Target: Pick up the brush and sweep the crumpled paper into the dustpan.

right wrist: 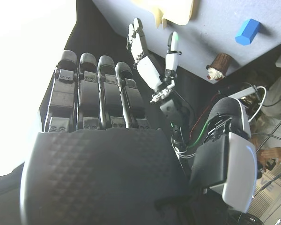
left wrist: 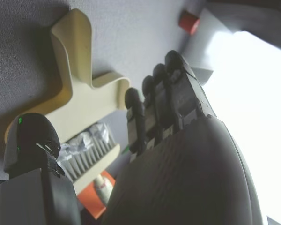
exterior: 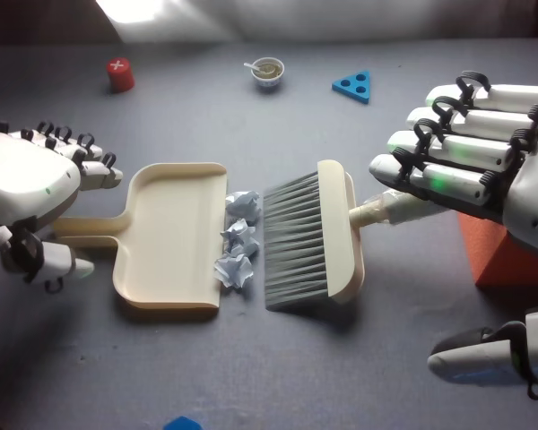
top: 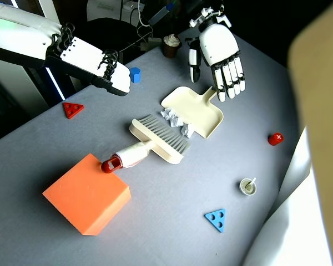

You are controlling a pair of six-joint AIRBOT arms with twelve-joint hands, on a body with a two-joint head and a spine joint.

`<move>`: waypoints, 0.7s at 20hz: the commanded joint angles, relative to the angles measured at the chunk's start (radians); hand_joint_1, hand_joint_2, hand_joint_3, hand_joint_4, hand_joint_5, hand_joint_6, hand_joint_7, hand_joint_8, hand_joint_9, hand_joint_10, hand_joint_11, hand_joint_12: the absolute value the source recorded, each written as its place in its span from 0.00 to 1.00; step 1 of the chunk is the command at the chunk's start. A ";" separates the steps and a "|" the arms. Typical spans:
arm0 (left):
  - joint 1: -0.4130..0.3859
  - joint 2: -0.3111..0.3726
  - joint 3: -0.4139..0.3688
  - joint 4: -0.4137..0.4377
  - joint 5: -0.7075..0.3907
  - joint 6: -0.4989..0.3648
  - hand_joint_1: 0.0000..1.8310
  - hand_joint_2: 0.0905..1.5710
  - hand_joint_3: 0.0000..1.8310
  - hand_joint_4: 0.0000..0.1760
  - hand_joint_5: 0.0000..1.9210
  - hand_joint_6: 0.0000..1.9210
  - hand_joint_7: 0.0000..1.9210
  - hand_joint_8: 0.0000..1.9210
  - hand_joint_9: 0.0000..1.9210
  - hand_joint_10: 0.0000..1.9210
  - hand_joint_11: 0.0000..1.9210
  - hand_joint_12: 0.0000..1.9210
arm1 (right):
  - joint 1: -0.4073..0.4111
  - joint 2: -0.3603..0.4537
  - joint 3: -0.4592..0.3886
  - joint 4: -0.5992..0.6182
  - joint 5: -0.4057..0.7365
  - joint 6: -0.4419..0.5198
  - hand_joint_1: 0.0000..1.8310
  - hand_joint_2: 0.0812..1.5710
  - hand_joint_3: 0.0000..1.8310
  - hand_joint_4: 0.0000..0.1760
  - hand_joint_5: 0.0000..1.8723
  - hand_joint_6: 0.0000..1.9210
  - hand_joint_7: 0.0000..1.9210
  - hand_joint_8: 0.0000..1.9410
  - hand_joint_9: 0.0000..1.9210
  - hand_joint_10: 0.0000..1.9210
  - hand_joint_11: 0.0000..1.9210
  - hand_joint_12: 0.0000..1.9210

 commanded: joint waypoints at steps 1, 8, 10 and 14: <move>0.002 -0.007 0.010 0.022 -0.097 0.003 0.46 0.65 0.00 0.21 0.20 0.00 0.12 0.00 0.10 0.00 0.11 0.03 | 0.008 0.010 -0.004 -0.017 -0.100 -0.001 0.00 0.58 0.00 0.00 0.07 0.00 0.08 0.00 0.08 0.00 0.08 0.01; 0.025 -0.048 0.060 0.008 -0.094 0.008 0.44 0.64 0.00 0.26 0.20 0.00 0.11 0.00 0.09 0.00 0.10 0.02 | 0.008 0.011 -0.005 -0.017 -0.100 -0.001 0.00 0.58 0.00 0.00 0.07 0.00 0.07 0.00 0.08 0.00 0.08 0.01; 0.024 -0.056 0.068 -0.010 -0.087 0.033 0.44 0.65 0.00 0.22 0.20 0.00 0.11 0.00 0.09 0.00 0.10 0.02 | 0.008 0.011 -0.005 -0.017 -0.100 -0.001 0.00 0.59 0.00 0.00 0.08 0.00 0.08 0.00 0.08 0.00 0.09 0.01; 0.019 -0.069 0.073 -0.055 -0.078 0.093 0.46 0.65 0.00 0.23 0.22 0.01 0.12 0.00 0.10 0.00 0.10 0.02 | 0.008 0.011 -0.005 -0.018 -0.104 -0.001 0.00 0.59 0.00 0.00 0.08 0.00 0.08 0.00 0.08 0.00 0.09 0.00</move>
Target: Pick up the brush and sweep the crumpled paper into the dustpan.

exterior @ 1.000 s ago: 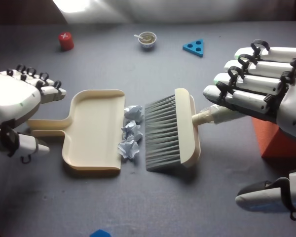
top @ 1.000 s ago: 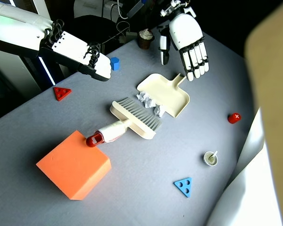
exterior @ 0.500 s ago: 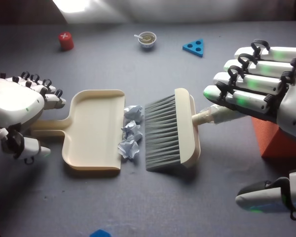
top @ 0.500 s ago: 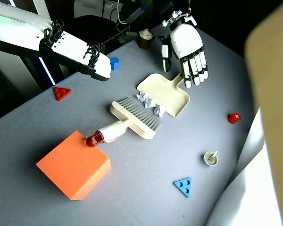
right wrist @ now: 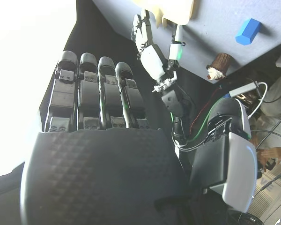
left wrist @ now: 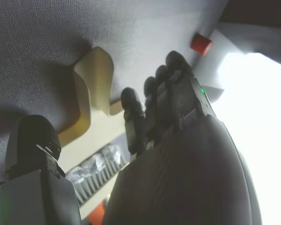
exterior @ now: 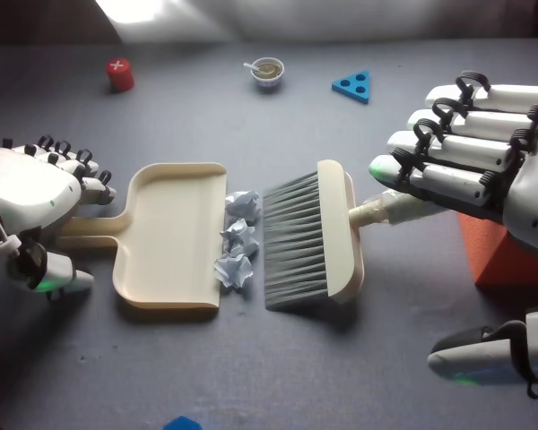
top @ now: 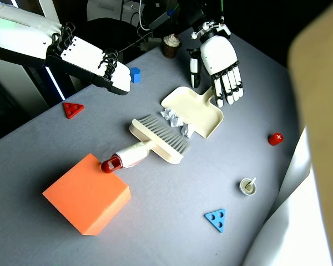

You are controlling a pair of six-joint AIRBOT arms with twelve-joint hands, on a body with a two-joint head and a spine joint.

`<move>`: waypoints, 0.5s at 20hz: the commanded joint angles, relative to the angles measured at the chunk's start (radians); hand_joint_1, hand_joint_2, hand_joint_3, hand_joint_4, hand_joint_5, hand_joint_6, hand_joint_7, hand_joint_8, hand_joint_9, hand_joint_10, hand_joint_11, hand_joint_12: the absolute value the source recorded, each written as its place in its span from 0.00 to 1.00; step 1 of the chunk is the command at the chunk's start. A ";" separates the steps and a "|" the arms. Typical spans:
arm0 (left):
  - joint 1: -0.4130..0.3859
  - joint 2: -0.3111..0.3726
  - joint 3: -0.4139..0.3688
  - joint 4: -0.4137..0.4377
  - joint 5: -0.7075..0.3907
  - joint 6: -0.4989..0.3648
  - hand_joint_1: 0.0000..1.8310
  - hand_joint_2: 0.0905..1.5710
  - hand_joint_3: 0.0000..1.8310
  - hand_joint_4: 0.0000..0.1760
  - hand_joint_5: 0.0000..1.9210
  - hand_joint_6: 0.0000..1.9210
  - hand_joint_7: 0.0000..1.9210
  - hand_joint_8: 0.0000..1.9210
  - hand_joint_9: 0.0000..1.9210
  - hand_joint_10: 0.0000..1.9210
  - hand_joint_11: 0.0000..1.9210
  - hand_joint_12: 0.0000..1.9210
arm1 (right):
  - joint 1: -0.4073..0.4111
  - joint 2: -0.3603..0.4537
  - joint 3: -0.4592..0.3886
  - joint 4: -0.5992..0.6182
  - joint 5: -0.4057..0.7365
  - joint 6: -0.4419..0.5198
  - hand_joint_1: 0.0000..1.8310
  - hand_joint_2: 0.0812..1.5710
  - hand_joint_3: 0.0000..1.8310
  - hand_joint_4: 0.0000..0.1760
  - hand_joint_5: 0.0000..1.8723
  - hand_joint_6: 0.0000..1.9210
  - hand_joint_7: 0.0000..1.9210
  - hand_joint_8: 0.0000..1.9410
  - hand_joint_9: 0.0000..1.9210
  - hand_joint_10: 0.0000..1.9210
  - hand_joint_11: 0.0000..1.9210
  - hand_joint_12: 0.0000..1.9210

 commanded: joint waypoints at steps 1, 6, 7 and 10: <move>-0.007 -0.015 0.012 0.020 -0.082 0.016 0.46 0.65 0.00 0.22 0.23 0.01 0.12 0.00 0.09 0.00 0.10 0.02 | 0.008 0.010 -0.004 -0.017 -0.104 -0.001 0.00 0.59 0.00 0.00 0.07 0.00 0.07 0.00 0.07 0.00 0.08 0.00; -0.019 -0.039 0.039 0.021 -0.070 0.019 0.55 0.72 0.00 0.07 0.44 0.46 0.24 0.01 0.20 0.01 0.20 0.04 | 0.008 0.010 -0.006 -0.017 -0.104 -0.001 0.00 0.60 0.00 0.00 0.09 0.01 0.09 0.01 0.09 0.01 0.09 0.01; -0.024 -0.042 0.044 0.021 -0.068 0.021 0.59 0.72 0.00 0.00 0.46 0.55 0.26 0.01 0.23 0.01 0.21 0.05 | 0.008 0.010 -0.006 -0.017 -0.104 -0.001 0.00 0.60 0.00 0.00 0.08 0.00 0.09 0.00 0.09 0.00 0.09 0.00; -0.040 -0.053 0.060 0.021 -0.055 0.030 0.61 0.72 0.00 0.00 0.47 0.57 0.25 0.00 0.23 0.00 0.21 0.04 | 0.006 0.010 -0.006 -0.015 -0.111 -0.001 0.00 0.59 0.00 0.00 0.08 0.00 0.09 0.00 0.09 0.00 0.09 0.01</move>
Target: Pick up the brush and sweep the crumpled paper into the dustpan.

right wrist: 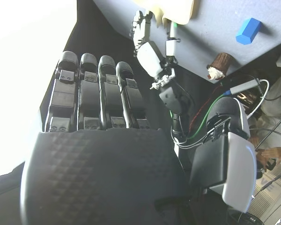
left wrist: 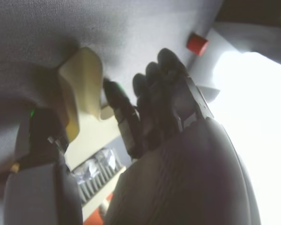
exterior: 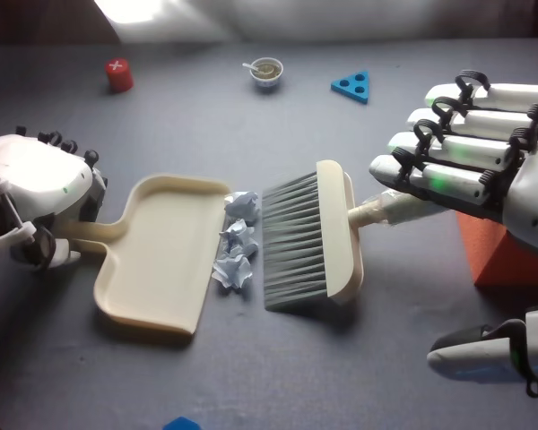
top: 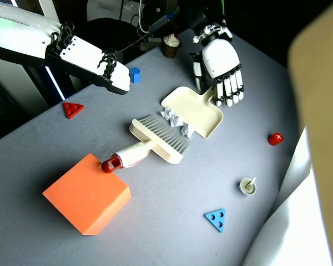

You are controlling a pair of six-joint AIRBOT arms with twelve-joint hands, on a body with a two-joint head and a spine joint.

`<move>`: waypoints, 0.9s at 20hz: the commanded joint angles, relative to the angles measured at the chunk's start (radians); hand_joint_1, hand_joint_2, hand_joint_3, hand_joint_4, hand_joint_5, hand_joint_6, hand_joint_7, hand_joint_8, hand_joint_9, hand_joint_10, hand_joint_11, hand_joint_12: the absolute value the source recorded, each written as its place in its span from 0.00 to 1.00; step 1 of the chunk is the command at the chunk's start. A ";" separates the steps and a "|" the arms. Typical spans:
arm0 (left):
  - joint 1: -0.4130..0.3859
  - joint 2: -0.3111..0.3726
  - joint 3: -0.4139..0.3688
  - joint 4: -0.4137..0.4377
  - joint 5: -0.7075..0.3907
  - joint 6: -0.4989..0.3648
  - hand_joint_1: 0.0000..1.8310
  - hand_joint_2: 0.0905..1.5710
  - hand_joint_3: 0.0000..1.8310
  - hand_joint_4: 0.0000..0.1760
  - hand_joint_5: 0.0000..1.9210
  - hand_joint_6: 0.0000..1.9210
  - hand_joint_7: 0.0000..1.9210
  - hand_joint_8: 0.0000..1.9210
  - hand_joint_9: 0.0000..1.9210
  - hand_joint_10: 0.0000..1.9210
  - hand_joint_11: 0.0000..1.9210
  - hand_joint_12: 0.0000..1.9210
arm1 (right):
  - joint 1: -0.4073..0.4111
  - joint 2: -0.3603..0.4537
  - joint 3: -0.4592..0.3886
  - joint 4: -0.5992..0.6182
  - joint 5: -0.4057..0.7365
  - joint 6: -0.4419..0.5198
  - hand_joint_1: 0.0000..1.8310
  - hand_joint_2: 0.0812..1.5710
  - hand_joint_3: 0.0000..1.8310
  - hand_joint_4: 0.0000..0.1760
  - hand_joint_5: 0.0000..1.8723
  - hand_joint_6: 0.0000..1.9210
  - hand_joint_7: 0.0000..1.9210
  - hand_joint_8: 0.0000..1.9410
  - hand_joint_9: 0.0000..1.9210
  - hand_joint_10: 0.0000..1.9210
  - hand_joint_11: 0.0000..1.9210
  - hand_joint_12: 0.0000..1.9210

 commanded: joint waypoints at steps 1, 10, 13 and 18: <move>-0.013 -0.012 0.011 0.019 -0.059 0.011 0.61 0.72 0.00 0.00 0.47 0.57 0.25 0.00 0.23 0.00 0.21 0.05 | 0.006 0.011 -0.006 -0.015 -0.111 -0.001 0.00 0.59 0.00 0.00 0.08 0.00 0.09 0.00 0.09 0.00 0.09 0.01; -0.064 -0.026 0.043 0.000 -0.033 0.051 0.59 0.73 0.00 0.00 0.46 0.59 0.24 0.00 0.20 0.00 0.18 0.04 | -0.195 -0.188 -0.002 0.256 -0.625 -0.404 0.02 0.61 0.00 0.00 0.08 0.00 0.09 0.00 0.09 0.00 0.10 0.01; -0.067 -0.023 0.051 0.000 -0.041 0.053 0.60 0.73 0.00 0.00 0.46 0.58 0.24 0.00 0.20 0.00 0.17 0.04 | -0.244 -0.256 -0.018 0.256 -0.793 -0.458 0.15 0.63 0.00 0.00 0.08 0.00 0.09 0.00 0.09 0.00 0.10 0.01; -0.086 -0.004 0.053 -0.012 -0.035 0.085 0.60 0.72 0.00 0.00 0.48 0.56 0.25 0.00 0.21 0.00 0.20 0.05 | -0.353 -0.375 -0.022 0.188 -0.995 -0.482 0.40 0.59 0.00 0.00 0.11 0.01 0.12 0.01 0.12 0.01 0.13 0.02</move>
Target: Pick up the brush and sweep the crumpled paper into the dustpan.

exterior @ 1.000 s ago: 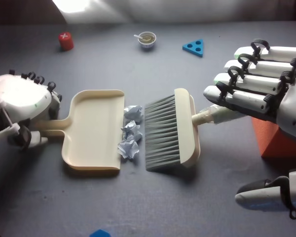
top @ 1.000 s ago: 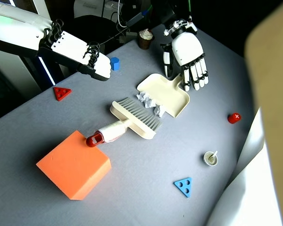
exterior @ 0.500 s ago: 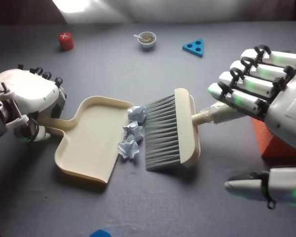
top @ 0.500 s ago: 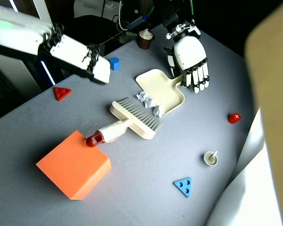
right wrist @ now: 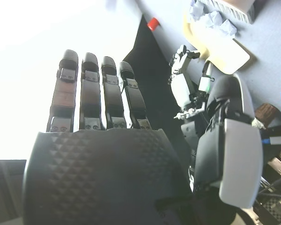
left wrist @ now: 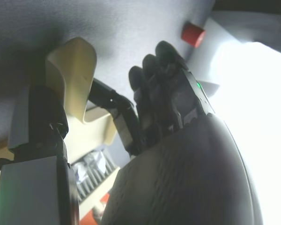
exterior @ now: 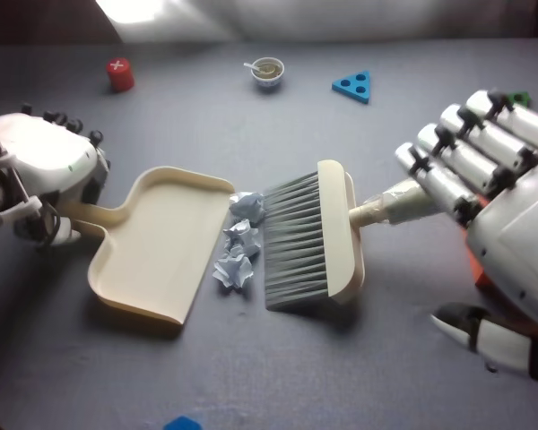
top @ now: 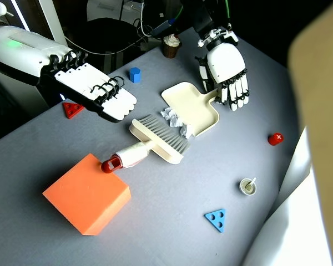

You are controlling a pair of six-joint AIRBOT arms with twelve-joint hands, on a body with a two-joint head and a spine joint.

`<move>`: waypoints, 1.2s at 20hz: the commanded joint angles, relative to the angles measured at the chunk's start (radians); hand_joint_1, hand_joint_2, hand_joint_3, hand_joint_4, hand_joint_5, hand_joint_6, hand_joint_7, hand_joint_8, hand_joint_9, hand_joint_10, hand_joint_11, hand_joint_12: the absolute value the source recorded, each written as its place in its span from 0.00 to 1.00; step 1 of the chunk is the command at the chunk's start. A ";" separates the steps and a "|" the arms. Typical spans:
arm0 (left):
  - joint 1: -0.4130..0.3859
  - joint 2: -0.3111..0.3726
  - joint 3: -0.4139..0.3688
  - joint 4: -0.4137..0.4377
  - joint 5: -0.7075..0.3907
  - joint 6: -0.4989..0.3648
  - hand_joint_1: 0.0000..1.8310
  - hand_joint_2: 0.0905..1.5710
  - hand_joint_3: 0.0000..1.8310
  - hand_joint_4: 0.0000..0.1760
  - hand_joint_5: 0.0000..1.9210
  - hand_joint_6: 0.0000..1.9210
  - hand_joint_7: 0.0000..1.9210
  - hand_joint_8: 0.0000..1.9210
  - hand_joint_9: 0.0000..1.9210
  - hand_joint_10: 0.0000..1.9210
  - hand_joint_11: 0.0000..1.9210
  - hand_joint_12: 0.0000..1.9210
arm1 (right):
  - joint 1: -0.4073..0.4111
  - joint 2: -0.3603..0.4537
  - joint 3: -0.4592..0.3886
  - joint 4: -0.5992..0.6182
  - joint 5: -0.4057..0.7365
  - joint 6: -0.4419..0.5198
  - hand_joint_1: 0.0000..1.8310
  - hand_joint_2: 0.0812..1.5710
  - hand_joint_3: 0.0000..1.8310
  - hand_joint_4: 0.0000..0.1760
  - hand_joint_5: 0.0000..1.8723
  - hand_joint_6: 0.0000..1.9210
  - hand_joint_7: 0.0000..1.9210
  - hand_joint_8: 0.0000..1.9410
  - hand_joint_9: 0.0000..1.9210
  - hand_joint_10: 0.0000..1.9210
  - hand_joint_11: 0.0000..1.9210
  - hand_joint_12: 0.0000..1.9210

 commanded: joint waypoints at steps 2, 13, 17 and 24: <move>-0.026 0.005 0.009 0.016 -0.101 0.033 0.59 0.72 0.00 0.00 0.46 0.58 0.25 0.00 0.22 0.00 0.19 0.05 | -0.012 -0.019 0.015 -0.089 -0.156 -0.007 0.50 0.58 0.00 0.00 0.11 0.00 0.12 0.00 0.12 0.01 0.14 0.02; -0.073 -0.011 0.010 -0.036 -0.138 0.082 0.60 0.72 0.00 0.00 0.47 0.56 0.25 0.00 0.20 0.00 0.19 0.05 | -0.068 -0.125 0.113 -0.059 -0.283 0.161 0.60 0.59 0.00 0.00 0.12 0.00 0.12 0.00 0.14 0.00 0.15 0.02; -0.079 -0.010 0.009 -0.039 -0.140 0.082 0.60 0.72 0.00 0.00 0.47 0.57 0.25 0.00 0.20 0.00 0.18 0.05 | -0.086 -0.196 0.200 -0.097 -0.286 0.161 0.57 0.59 0.00 0.00 0.11 0.00 0.11 0.00 0.13 0.00 0.15 0.02; -0.083 -0.029 0.010 -0.053 -0.148 0.082 0.60 0.72 0.00 0.00 0.48 0.56 0.26 0.00 0.22 0.00 0.19 0.05 | -0.085 -0.292 0.322 -0.139 -0.283 0.161 0.58 0.58 0.00 0.00 0.09 0.00 0.09 0.00 0.12 0.00 0.14 0.01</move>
